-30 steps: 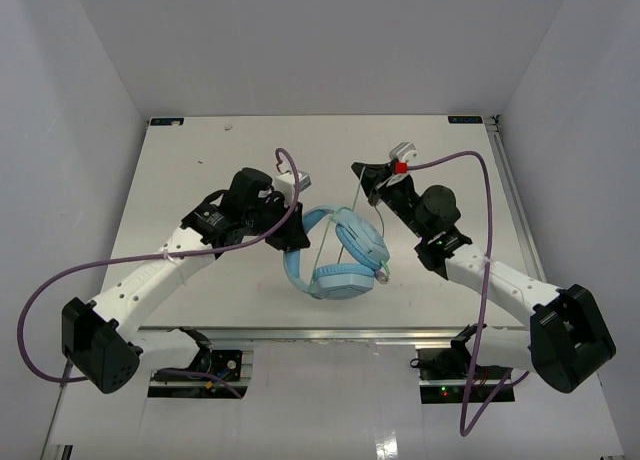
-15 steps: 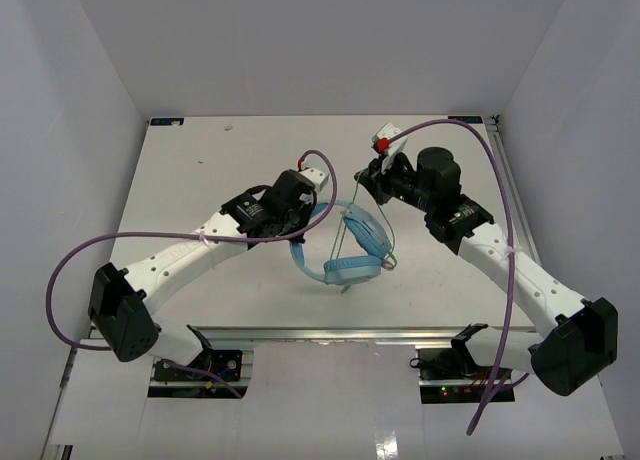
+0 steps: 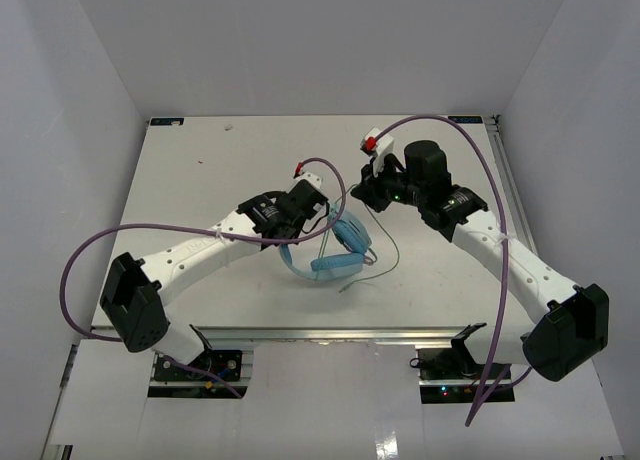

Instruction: Wrap the headphones

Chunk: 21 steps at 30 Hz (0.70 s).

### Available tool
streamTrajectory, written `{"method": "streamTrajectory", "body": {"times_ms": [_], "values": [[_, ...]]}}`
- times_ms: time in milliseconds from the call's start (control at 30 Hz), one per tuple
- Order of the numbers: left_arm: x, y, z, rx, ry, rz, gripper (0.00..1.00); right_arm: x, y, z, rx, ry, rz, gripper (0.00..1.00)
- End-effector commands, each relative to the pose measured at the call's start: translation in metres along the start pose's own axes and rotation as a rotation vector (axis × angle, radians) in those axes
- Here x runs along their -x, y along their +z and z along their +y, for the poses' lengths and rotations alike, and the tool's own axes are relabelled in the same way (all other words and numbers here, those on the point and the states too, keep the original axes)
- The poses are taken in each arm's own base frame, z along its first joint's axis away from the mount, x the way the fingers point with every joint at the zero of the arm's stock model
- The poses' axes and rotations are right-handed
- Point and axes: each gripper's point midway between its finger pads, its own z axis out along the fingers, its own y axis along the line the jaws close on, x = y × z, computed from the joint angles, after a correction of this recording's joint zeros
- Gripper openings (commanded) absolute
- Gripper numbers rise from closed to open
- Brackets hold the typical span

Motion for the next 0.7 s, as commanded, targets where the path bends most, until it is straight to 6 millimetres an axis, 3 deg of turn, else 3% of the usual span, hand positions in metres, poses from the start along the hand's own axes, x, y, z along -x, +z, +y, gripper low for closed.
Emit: {"method": "streamTrajectory", "body": {"times_ms": [0, 100, 300, 467, 667], "values": [[-0.007, -0.004, 0.039, 0.216, -0.007, 0.041, 0.00, 0.068, -0.024, 0.039, 0.200, -0.044, -0.195, 0.08], [-0.005, -0.004, 0.046, 0.286, -0.028, 0.051, 0.00, 0.067, -0.031, 0.062, 0.327, -0.030, -0.203, 0.08], [0.009, 0.002, 0.034, 0.292, -0.111, 0.057, 0.00, 0.070, -0.041, 0.095, 0.512, -0.006, -0.265, 0.08], [0.024, -0.003, 0.028, 0.266, -0.175, 0.036, 0.00, 0.063, -0.044, 0.112, 0.619, -0.006, -0.289, 0.08], [0.048, -0.021, 0.025, 0.172, -0.282, -0.019, 0.00, 0.068, -0.055, 0.126, 0.722, -0.020, -0.337, 0.08]]}}
